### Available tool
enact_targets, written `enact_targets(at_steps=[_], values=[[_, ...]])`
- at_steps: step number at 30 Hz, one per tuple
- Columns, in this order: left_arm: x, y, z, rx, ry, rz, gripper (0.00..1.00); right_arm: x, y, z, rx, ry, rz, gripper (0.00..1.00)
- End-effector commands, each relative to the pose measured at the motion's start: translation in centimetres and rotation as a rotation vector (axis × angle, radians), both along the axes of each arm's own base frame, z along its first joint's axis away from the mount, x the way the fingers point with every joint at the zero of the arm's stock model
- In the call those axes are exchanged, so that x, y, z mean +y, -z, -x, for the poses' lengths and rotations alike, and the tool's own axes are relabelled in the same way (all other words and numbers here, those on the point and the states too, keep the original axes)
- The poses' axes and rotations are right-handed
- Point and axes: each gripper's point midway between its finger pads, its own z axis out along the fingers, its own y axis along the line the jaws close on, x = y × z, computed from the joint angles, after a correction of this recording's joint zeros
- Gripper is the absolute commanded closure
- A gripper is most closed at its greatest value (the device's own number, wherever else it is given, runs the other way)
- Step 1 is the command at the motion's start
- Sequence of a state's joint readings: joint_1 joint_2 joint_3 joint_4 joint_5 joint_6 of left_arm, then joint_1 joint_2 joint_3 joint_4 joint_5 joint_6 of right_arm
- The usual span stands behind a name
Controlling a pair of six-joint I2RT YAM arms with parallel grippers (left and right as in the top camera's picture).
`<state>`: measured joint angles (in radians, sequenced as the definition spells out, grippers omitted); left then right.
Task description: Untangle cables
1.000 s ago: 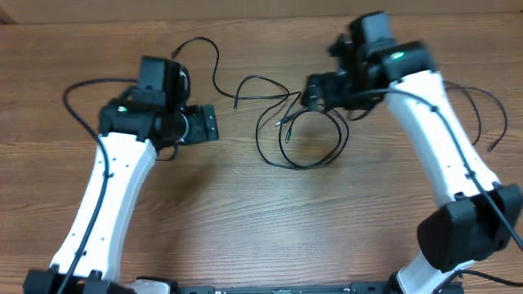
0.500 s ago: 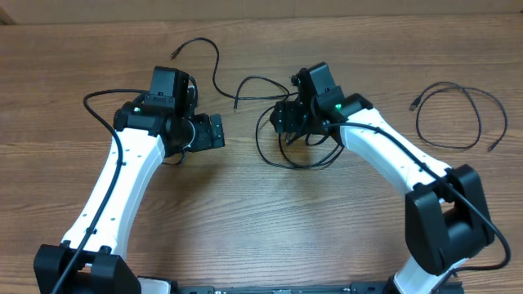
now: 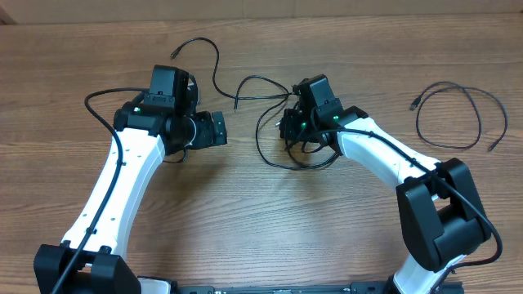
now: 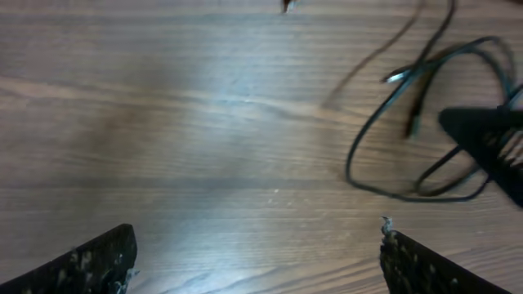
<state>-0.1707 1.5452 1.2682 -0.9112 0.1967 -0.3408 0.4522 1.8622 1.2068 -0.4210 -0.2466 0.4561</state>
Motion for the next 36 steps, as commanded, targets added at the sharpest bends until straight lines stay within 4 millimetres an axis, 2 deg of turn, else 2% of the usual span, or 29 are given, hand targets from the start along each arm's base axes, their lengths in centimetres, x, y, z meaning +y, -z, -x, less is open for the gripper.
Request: enact_targets(at_steps=[1,5,10,17,22,27,29,31,34,36], values=[[-1.9,-0.3,-0.4,-0.021,0.047,0.082,0.03,0.5,-0.6,0.5,-0.015,-0.112,0.012,0.96],[-4.0,-0.4,-1.3,-0.053,0.097,0.148,0.03,-0.3,-0.9,0.4,-0.003,-0.12,0.043,0.96],[-6.8,1.7,-2.4,-0.053,0.161,0.162,0.04,-2.2,-1.5,-0.5,0.025,-0.059,0.053,0.96],[-11.2,5.3,-3.0,-0.011,0.25,0.239,0.05,-1.7,-5.5,-1.2,0.047,-0.133,-0.172,0.96],[-12.2,7.7,-3.4,0.014,0.255,0.239,0.06,-1.9,-7.5,-1.5,0.055,-0.15,-0.262,0.96],[-12.4,9.5,-4.1,0.019,0.252,0.234,0.11,-2.8,-8.3,-1.8,0.03,-0.179,-0.246,0.96],[-12.4,9.9,-4.2,0.023,0.249,0.234,0.16,-3.2,-8.9,-2.1,0.023,-0.179,-0.235,0.96],[-12.5,10.3,-4.2,0.029,0.245,0.234,0.27,-3.8,-9.6,-2.5,0.019,-0.162,-0.227,0.96],[-12.4,10.9,-4.1,0.045,0.243,0.23,0.52,-4.6,-10.8,-3.1,-0.006,-0.165,-0.217,0.96],[-12.3,11.1,-3.9,0.056,0.241,0.225,0.74,-5.9,-11.4,-3.8,-0.016,-0.128,-0.171,0.96]])
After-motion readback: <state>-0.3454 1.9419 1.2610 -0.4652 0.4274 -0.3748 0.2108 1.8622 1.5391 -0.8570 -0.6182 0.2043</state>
